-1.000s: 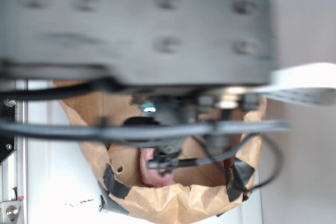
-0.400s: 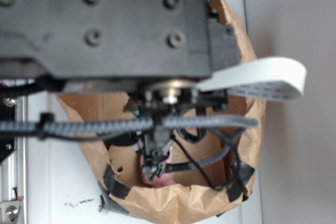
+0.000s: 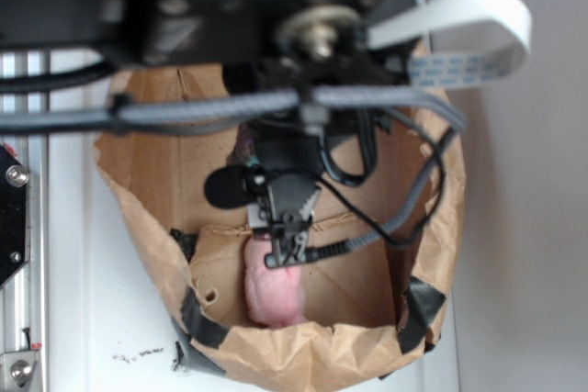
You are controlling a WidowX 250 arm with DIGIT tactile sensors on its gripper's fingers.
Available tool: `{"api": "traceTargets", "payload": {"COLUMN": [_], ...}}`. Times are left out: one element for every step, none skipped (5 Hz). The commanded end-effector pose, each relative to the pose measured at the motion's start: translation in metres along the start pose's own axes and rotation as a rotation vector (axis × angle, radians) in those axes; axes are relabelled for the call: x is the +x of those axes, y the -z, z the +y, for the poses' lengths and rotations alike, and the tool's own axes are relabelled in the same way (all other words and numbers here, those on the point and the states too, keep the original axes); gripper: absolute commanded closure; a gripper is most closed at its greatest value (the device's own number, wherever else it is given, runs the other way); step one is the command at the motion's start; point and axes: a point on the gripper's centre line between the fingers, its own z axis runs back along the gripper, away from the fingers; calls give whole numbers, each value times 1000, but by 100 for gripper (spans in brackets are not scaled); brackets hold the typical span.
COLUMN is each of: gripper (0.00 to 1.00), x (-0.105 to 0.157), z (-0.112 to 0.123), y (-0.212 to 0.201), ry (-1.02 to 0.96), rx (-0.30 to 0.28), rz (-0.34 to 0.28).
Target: Grab the rock.
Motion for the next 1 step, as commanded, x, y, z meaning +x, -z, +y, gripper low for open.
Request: {"api": "traceTargets", "payload": {"gripper": [100], "x": [9], "z": [0], "y": [-14], "ry": [24], "rx": [57], "rz": [-89]}}
